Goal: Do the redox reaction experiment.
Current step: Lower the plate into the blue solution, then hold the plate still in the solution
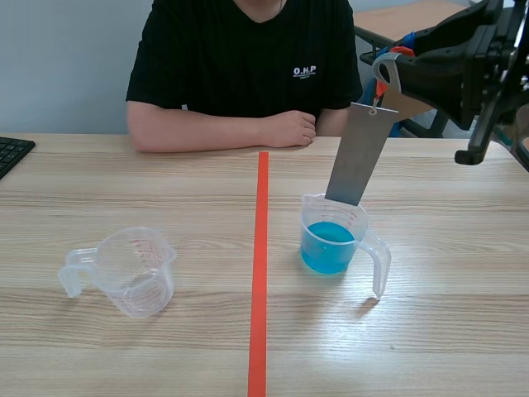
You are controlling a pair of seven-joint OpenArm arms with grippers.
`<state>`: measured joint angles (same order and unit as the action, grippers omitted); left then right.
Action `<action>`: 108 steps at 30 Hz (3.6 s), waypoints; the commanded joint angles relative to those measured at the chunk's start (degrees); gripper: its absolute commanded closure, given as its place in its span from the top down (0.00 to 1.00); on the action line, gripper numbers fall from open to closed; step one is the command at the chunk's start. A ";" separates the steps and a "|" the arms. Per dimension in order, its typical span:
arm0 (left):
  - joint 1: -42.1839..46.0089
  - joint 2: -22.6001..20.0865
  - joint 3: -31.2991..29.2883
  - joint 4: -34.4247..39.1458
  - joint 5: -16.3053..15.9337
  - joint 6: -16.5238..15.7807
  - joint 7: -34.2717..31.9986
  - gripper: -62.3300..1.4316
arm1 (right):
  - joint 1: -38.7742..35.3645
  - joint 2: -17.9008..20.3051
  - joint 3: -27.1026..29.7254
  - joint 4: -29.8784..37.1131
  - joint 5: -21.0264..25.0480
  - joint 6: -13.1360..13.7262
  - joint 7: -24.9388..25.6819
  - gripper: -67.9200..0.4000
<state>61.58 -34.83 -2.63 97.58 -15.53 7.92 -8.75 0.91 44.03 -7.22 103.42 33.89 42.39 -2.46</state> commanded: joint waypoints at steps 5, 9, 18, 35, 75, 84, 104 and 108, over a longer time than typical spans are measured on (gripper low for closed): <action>1.62 6.62 -1.53 -0.20 -0.28 0.13 -0.24 0.10 | 0.68 -1.29 0.79 -1.86 -0.22 0.33 0.66 0.03; 1.60 10.56 -1.51 -0.90 0.17 0.11 1.16 0.10 | 0.68 -3.28 0.79 -3.32 -2.05 0.33 0.68 0.03; 1.55 13.86 -1.51 -1.01 0.09 -0.13 1.29 0.10 | 0.72 -4.92 -1.64 -6.10 -3.91 0.33 3.45 0.03; 1.53 13.84 -1.49 -1.01 0.09 -0.13 1.29 0.10 | 4.57 -11.34 -8.55 -17.84 -15.85 0.33 10.43 0.03; 1.42 13.84 -1.49 -1.01 0.09 -0.13 1.29 0.10 | 5.92 -12.31 -10.27 -22.58 -19.82 0.33 13.18 0.03; 1.42 13.84 -1.46 -1.01 0.09 -0.13 1.29 0.10 | 5.92 -12.28 -10.27 -22.58 -19.82 0.33 13.14 0.03; 1.42 13.84 -1.46 -1.01 0.09 -0.13 1.31 0.10 | 5.92 -11.98 -10.03 -22.18 -19.80 0.33 13.11 0.03; 1.42 13.84 -1.46 -1.01 0.09 -0.11 1.33 0.10 | 5.60 -11.13 -10.05 -20.11 -19.76 0.33 12.87 0.03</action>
<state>62.98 -20.99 -4.14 96.07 -15.29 7.73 -6.85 6.59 31.79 -17.69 81.91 14.24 42.28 10.37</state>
